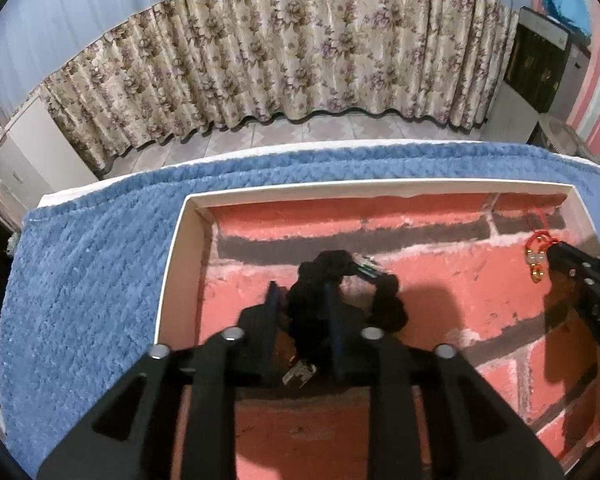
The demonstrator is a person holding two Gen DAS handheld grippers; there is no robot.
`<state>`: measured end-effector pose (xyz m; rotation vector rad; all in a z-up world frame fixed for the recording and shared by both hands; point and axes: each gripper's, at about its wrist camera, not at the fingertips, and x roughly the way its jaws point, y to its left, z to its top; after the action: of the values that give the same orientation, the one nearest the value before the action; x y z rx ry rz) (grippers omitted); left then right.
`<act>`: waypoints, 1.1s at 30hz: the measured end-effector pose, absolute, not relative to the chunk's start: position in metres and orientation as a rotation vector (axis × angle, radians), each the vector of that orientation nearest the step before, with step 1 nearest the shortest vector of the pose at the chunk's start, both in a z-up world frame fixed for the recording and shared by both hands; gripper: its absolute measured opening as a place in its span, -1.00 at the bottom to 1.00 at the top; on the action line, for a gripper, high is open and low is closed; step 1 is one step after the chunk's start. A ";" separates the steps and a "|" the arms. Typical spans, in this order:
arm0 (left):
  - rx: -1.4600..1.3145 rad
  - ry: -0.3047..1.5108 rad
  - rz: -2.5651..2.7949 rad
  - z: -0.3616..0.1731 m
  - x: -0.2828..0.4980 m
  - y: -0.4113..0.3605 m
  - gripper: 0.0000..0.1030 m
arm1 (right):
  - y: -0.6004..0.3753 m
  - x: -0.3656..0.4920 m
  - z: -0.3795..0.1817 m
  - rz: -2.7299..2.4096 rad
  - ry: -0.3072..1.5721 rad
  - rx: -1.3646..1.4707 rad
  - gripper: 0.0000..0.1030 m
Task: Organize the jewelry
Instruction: 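Carry both items into the brick-lined tray and open both tools, then withdraw both tools from the tray back toward the remaining jewelry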
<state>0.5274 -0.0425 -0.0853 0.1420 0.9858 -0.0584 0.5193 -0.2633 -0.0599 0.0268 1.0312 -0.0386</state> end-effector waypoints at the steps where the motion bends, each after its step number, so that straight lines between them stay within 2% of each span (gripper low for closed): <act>1: 0.140 0.985 -0.053 -0.085 0.528 -0.041 -0.24 | -0.263 0.519 -0.060 -0.039 1.037 0.024 -0.86; 3: 0.141 0.974 -0.049 -0.083 0.526 -0.042 0.06 | -0.265 0.521 -0.058 -0.040 1.047 0.025 -0.64; 5: 0.152 0.945 -0.045 -0.075 0.521 -0.043 0.19 | -0.268 0.517 -0.053 -0.036 1.035 0.040 -0.25; 8: 0.155 0.907 -0.059 -0.058 0.510 -0.045 0.23 | -0.274 0.509 -0.034 -0.019 0.989 0.062 -0.06; 9: 0.150 0.892 -0.066 -0.051 0.506 -0.046 0.31 | -0.277 0.503 -0.024 -0.023 0.966 0.061 -0.03; 12: 0.126 0.835 -0.083 -0.021 0.491 -0.046 0.52 | -0.290 0.485 0.003 -0.035 0.900 0.088 0.34; 17: 0.127 0.735 -0.093 0.030 0.454 -0.042 0.53 | -0.311 0.444 0.046 -0.056 0.797 0.103 0.86; 19: 0.129 0.706 -0.106 0.044 0.437 -0.042 0.55 | -0.319 0.420 0.061 -0.055 0.753 0.108 0.91; 21: 0.140 0.663 -0.102 0.054 0.414 -0.038 0.81 | -0.326 0.397 0.072 -0.062 0.726 0.103 0.91; 26: 0.120 0.623 -0.105 0.061 0.365 -0.023 0.81 | -0.338 0.347 0.079 -0.092 0.691 0.110 0.92; 33: 0.055 0.599 -0.122 0.048 0.296 -0.003 0.86 | -0.326 0.271 0.053 -0.140 0.660 0.017 0.92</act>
<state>0.2961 -0.0035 0.0481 0.0553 0.5990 -0.1219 0.2714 -0.3264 0.0535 0.0166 0.6601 -0.1396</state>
